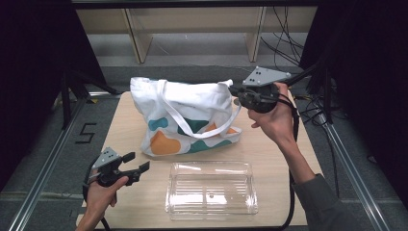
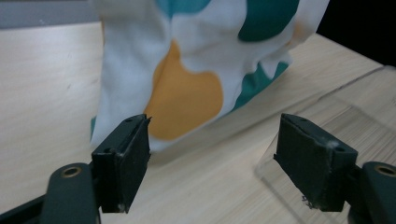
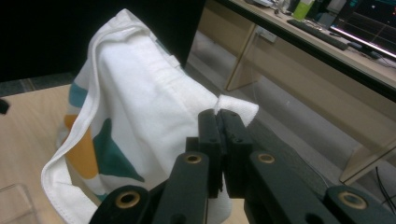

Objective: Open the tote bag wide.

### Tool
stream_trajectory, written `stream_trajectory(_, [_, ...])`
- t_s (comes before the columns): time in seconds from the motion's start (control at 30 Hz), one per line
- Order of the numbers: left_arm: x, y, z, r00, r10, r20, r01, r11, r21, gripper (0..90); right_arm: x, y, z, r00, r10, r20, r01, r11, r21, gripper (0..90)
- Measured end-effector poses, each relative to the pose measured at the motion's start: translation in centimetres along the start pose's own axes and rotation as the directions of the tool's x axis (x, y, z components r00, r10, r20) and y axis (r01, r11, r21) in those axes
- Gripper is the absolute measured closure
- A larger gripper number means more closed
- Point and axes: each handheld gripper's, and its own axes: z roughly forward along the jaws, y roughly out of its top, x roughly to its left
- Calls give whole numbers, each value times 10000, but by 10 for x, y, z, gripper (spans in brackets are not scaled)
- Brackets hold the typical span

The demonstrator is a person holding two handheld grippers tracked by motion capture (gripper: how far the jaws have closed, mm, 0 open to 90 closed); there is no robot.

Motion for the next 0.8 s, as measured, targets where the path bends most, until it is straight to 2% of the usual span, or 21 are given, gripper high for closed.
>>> stream_trajectory(0.03, [-2,7,2,9999,15,109,-14,10000,-58,252,3,-2,-2,9999,-131,28,131,9999,-83,886])
stream_trajectory(0.13, [-8,31,11,9980,-112,616,131,9995,-305,246,11,-12,-6,9997,-115,-212,113,9999,-61,886])
stream_trajectory(0.23, [-14,54,23,9895,-569,1325,650,9962,-572,239,15,-19,-5,9992,-233,-331,229,9997,-103,886])
stream_trajectory(0.27, [-14,54,23,9895,-569,1325,650,9962,-572,239,16,-21,-4,9990,-150,-420,147,9999,-89,886])
stream_trajectory(0.3, [-20,67,31,9872,-530,1502,630,9961,-624,239,16,-23,-2,9993,-188,-328,183,9997,-162,886])
stream_trajectory(0.37, [-23,73,35,9863,-449,1588,550,9967,-600,242,18,-24,0,9989,-227,-412,223,9997,-109,886])
stream_trajectory(0.4, [-27,82,44,9837,-549,1712,641,9968,-485,242,21,-27,5,9986,-262,-464,261,9997,-24,886])
stream_trajectory(0.43, [-29,86,54,9875,-570,1472,610,9979,-228,244,22,-27,7,9982,-325,-496,325,9995,-9,886])
stream_trajectory(0.47, [-29,86,54,9875,-570,1472,610,9979,-228,299,22,-27,7,9982,-325,-496,325,9995,-9,886])
stream_trajectory(0.5, [-29,87,59,9905,-547,1263,578,9981,-208,299,24,-27,12,9976,-317,-618,320,9995,50,886])
stream_trajectory(0.57, [-26,86,67,9934,-361,1087,386,9990,-205,446,25,-28,16,9968,-432,-667,442,9989,141,886])
stream_trajectory(0.6, [-26,86,67,9934,-361,1087,386,9990,-205,561,25,-28,16,9968,-432,-667,442,9989,141,886])
stream_trajectory(0.63, [-24,84,70,9938,-213,1090,251,9991,-339,561,26,-29,19,9966,-393,-723,408,9990,193,886])
stream_trajectory(0.7, [-21,77,77,9947,-70,1026,121,9987,-491,718,26,-35,27,9959,-271,-859,300,9990,331,886])
stream_trajectory(0.73, [-21,77,77,9947,-70,1026,121,9987,-491,749,26,-35,27,9959,-271,-859,300,9990,331,886])
stream_trajectory(0.77, [-20,74,79,9961,216,858,-174,9986,-505,749,26,-37,28,9963,-314,-806,343,9988,353,885])
stream_trajectory(0.8, [-17,69,81,9969,448,644,-413,9976,-550,823,26,-42,33,9962,-78,-873,120,9988,479,885])
